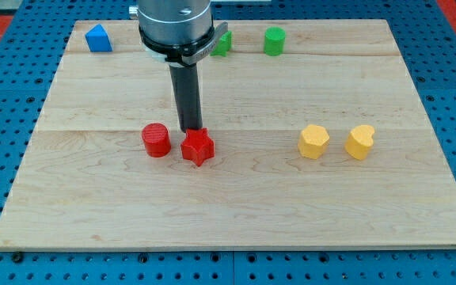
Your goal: Place the red star towards the top right side of the red circle
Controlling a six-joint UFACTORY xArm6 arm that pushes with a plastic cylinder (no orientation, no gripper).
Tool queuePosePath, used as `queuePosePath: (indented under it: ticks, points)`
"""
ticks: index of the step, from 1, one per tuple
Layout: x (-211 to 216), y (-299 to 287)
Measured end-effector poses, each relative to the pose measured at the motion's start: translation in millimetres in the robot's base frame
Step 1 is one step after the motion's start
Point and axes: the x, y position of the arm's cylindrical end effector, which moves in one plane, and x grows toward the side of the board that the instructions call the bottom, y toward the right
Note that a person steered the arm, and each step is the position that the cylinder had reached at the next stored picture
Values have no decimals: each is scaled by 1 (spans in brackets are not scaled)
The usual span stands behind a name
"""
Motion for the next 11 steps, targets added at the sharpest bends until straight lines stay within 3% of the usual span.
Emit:
queuePosePath:
  ticks: [1, 2, 3, 4, 5, 6, 7, 8, 9, 10, 11]
  points:
    - [0, 91]
    - [63, 87]
    - [67, 39]
    - [42, -22]
    - [30, -27]
    - [16, 28]
    - [-28, 46]
    - [-28, -41]
    - [-7, -52]
    - [-12, 1]
    - [-13, 114]
